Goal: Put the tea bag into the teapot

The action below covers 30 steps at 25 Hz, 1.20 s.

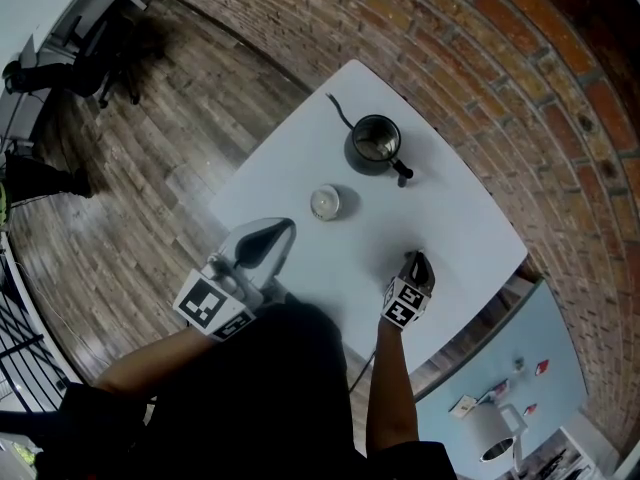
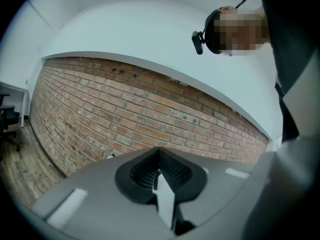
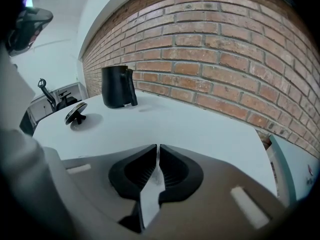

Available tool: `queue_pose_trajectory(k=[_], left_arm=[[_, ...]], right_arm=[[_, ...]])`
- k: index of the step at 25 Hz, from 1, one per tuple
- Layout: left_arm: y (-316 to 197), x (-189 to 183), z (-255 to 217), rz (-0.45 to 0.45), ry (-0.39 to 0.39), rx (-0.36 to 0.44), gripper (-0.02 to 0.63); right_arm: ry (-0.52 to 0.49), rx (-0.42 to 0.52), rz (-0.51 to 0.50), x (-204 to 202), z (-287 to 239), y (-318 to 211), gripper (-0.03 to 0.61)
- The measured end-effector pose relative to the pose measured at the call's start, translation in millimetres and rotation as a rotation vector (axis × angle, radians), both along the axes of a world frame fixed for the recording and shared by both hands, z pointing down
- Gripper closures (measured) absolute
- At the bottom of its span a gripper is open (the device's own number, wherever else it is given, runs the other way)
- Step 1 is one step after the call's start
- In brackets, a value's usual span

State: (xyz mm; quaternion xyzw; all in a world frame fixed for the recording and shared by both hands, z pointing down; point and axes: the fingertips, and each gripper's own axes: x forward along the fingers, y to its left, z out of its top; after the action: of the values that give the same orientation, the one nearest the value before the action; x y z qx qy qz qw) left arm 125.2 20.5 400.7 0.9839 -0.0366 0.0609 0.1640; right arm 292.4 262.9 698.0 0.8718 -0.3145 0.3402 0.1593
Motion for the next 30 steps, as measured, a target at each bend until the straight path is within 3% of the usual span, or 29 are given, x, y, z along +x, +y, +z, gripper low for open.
queue_pose_trajectory(k=[18, 25, 30], left_arm=[[0, -16, 4, -0.036, 0.011, -0.021, 0.615], [9, -19, 0, -0.014, 0.010, 0.026, 0.615], [2, -32, 7, -0.066, -0.006, -0.014, 0.615]], right_arm=[[0.049, 0.033, -0.026, 7, -32, 0, 0.574], [0.130, 0.016, -0.116, 10, -51, -14, 0.574], [0.148, 0.030, -0.149, 13, -59, -24, 0.574]])
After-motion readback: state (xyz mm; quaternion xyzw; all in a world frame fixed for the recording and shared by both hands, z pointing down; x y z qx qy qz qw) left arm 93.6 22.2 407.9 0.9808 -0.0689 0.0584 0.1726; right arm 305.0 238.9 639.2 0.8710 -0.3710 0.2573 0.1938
